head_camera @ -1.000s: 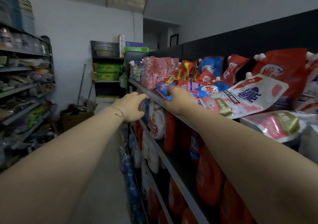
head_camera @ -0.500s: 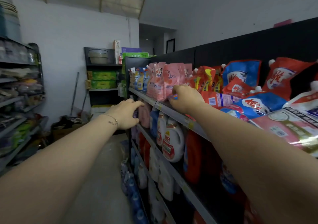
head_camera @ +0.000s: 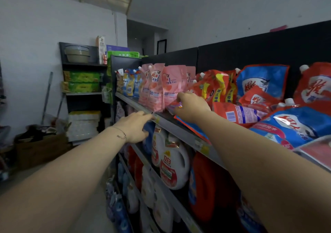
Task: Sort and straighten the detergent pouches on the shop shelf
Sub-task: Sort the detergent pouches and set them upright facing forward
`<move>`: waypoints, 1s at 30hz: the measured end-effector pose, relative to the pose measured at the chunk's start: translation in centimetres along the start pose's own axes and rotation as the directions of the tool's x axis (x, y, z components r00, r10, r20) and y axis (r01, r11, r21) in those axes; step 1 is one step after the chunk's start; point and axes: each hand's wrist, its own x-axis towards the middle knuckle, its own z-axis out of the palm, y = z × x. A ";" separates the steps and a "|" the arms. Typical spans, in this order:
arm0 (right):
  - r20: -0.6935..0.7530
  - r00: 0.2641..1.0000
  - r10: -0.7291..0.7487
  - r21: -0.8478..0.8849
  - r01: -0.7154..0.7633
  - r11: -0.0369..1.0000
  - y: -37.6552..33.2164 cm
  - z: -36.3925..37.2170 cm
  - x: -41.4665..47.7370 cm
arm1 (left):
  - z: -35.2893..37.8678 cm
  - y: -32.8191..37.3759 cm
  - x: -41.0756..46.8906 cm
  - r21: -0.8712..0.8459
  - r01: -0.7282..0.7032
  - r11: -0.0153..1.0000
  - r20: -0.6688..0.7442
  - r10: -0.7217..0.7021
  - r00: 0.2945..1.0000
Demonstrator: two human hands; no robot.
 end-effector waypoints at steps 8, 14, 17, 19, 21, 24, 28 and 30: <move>0.004 0.999 0.041 -0.027 -0.041 0.999 3.3 3.0 7.6 | 0.2 -2.6 9.3 0.002 -0.020 1.000 -0.021 0.020 1.000; -0.029 0.997 0.076 -0.019 -0.077 0.997 6.5 4.5 11.5 | 1.1 -1.6 15.7 -0.049 -0.101 0.994 -0.092 0.096 0.991; -0.025 0.994 0.108 -0.035 -0.109 0.993 7.7 5.4 12.7 | 1.8 -0.8 18.0 -0.043 -0.149 0.988 -0.094 0.144 0.985; -0.013 0.991 0.134 -0.056 -0.135 0.989 8.5 6.0 13.4 | 2.0 -0.6 19.5 -0.042 -0.179 0.983 -0.102 0.174 0.980; -0.019 0.987 0.159 -0.064 -0.160 0.985 9.1 6.3 14.2 | 2.1 -0.7 21.0 -0.066 -0.205 0.977 -0.118 0.196 0.973; -0.046 0.984 0.171 -0.113 -0.175 0.978 9.9 6.5 15.0 | 2.5 -1.0 23.2 -0.077 -0.235 0.969 -0.132 0.224 0.966; -0.067 0.968 0.242 -0.132 -0.249 0.960 11.0 6.9 15.9 | 3.2 -0.9 25.6 -0.083 -0.292 0.953 -0.128 0.281 0.951; -0.077 0.953 0.294 -0.131 -0.302 0.944 11.6 7.1 16.5 | 3.3 -0.8 26.5 -0.063 -0.334 0.940 -0.118 0.325 0.938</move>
